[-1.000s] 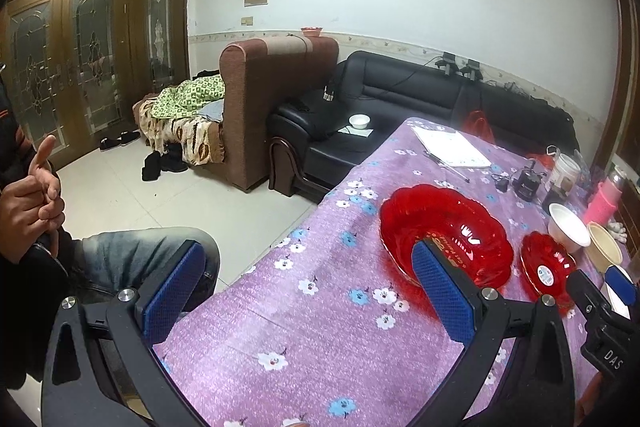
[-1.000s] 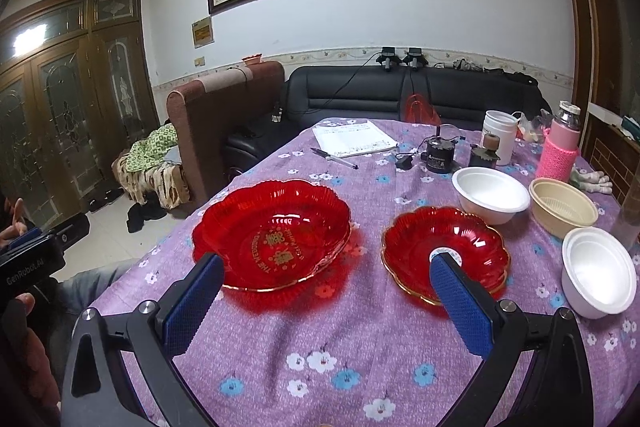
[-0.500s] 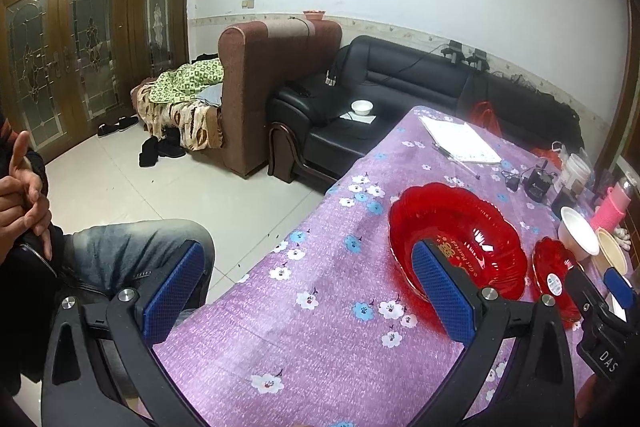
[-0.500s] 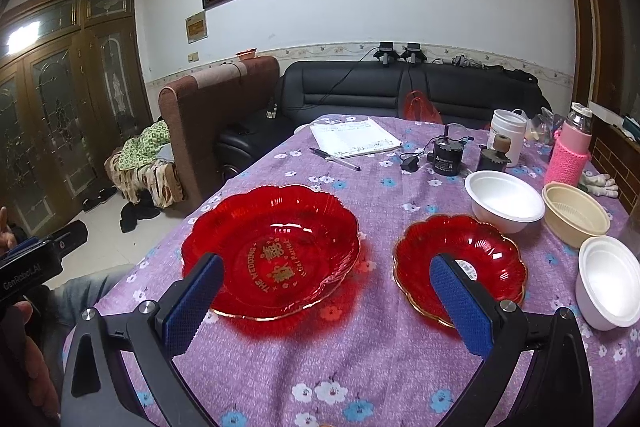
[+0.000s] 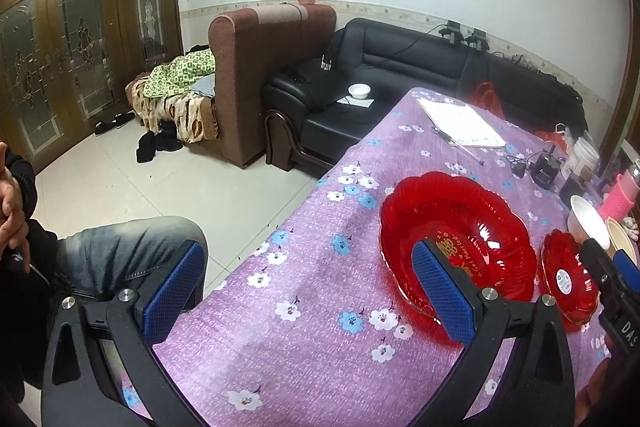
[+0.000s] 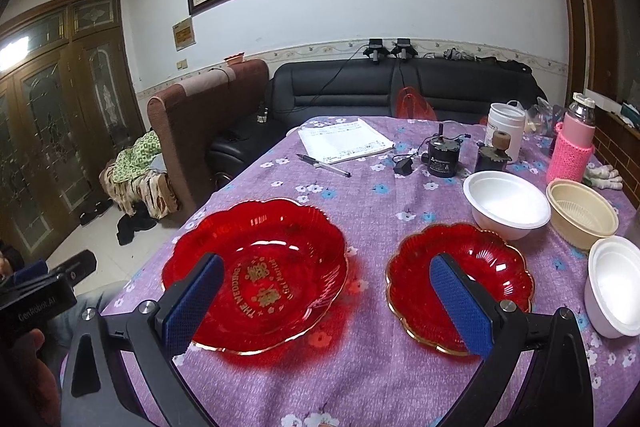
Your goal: Organize plates and bowls
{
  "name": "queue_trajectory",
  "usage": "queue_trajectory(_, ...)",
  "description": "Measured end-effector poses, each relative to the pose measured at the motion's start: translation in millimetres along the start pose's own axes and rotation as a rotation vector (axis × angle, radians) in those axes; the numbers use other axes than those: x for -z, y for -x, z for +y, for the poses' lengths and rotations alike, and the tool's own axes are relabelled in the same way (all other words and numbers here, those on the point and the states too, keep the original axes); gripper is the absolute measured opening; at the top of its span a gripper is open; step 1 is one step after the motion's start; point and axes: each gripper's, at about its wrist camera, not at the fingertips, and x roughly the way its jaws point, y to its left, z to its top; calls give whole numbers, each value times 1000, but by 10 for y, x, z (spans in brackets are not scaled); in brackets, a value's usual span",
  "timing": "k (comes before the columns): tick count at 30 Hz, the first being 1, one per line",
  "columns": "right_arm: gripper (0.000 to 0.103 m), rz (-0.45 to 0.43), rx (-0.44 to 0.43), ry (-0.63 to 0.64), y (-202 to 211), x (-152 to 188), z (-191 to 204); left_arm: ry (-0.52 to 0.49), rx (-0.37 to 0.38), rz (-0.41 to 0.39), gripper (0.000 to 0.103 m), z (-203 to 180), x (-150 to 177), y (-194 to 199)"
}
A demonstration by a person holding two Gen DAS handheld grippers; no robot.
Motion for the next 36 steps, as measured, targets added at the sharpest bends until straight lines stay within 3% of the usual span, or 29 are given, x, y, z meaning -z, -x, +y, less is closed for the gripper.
queue_trajectory(11,102,26,-31,-70,-272,-232,-137,1,-11,42,103,-157,-111,-232)
queue_trajectory(21,102,79,-42,-69,-502,-263,-181,-11,-33,53,103,-268,-180,-382)
queue_trajectory(36,102,154,-45,-89,-782,-308,-330,-4,-29,131,103,-287,-181,-659)
